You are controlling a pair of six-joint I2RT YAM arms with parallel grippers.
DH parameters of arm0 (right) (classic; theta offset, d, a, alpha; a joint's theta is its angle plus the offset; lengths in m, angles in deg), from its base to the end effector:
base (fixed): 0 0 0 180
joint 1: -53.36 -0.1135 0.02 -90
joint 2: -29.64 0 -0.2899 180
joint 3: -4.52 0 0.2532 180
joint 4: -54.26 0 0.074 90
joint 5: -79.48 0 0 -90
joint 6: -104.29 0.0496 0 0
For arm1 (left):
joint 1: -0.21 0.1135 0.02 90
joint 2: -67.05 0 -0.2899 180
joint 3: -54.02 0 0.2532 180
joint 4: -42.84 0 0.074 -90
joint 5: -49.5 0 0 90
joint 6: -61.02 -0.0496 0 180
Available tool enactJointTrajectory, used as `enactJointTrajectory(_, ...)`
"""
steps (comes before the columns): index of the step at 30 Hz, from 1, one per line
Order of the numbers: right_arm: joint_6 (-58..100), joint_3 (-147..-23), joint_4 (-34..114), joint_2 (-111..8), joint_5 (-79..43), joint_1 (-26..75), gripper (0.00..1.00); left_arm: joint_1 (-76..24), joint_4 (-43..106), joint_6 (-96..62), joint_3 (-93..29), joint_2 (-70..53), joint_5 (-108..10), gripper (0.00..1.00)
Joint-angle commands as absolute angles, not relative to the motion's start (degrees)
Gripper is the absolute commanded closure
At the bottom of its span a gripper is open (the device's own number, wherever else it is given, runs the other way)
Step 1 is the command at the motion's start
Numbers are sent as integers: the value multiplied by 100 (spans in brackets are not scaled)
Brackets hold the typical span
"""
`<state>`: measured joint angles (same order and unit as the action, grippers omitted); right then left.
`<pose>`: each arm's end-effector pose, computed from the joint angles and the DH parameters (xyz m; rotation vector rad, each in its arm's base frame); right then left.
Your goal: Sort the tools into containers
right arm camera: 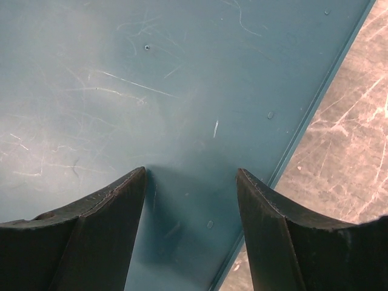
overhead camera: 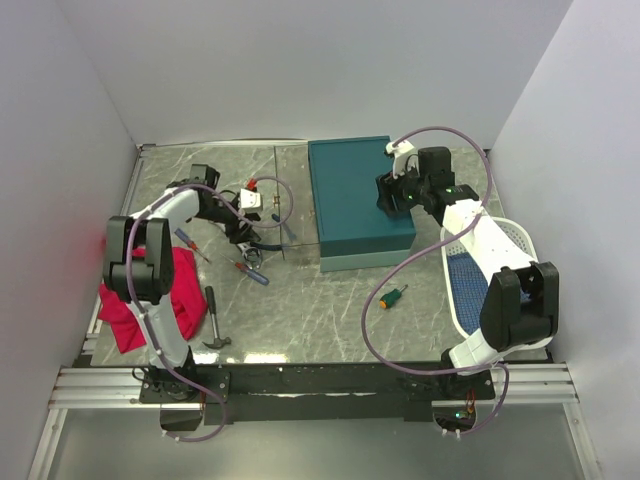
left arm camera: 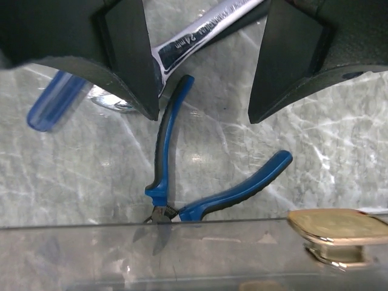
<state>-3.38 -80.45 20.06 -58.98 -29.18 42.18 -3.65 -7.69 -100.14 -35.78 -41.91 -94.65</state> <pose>0.3513 0.0856 0.3130 -0.7194 2.0867 0.2999 0.3855 -0.0663 0.2079 1.5261 1.6514 -0.7306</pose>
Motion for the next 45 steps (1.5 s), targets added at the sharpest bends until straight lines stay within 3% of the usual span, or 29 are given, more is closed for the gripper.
enactJointTrajectory(1, -522, -7985, 1006, -5939, -2415, 4220, 31, -419, -1057, -10684, -3869, -4465, -9570, 34)
enactJointTrajectory(18, -654, -8204, 865, -6088, -2221, 4150, 31, -823, -904, -10503, -3703, -4817, -9280, 51)
enactJointTrajectory(31, -698, -7888, 926, -5807, -2221, 4141, 30, -814, -779, -9974, -3685, -4913, -8595, 51)
enactJointTrajectory(39, -716, -7844, 970, -5781, -2248, 4150, 30, -832, -1271, -10229, -3624, -4914, -8603, 69)
enactJointTrajectory(43, -716, -7905, 944, -5781, -2265, 4141, 30, -683, -1227, -9895, -3641, -4791, -9015, 99)
enactJointTrajectory(45, -716, -7906, 961, -5763, -2265, 4150, 30, -402, -1210, -9789, -3598, -4475, -9374, 99)
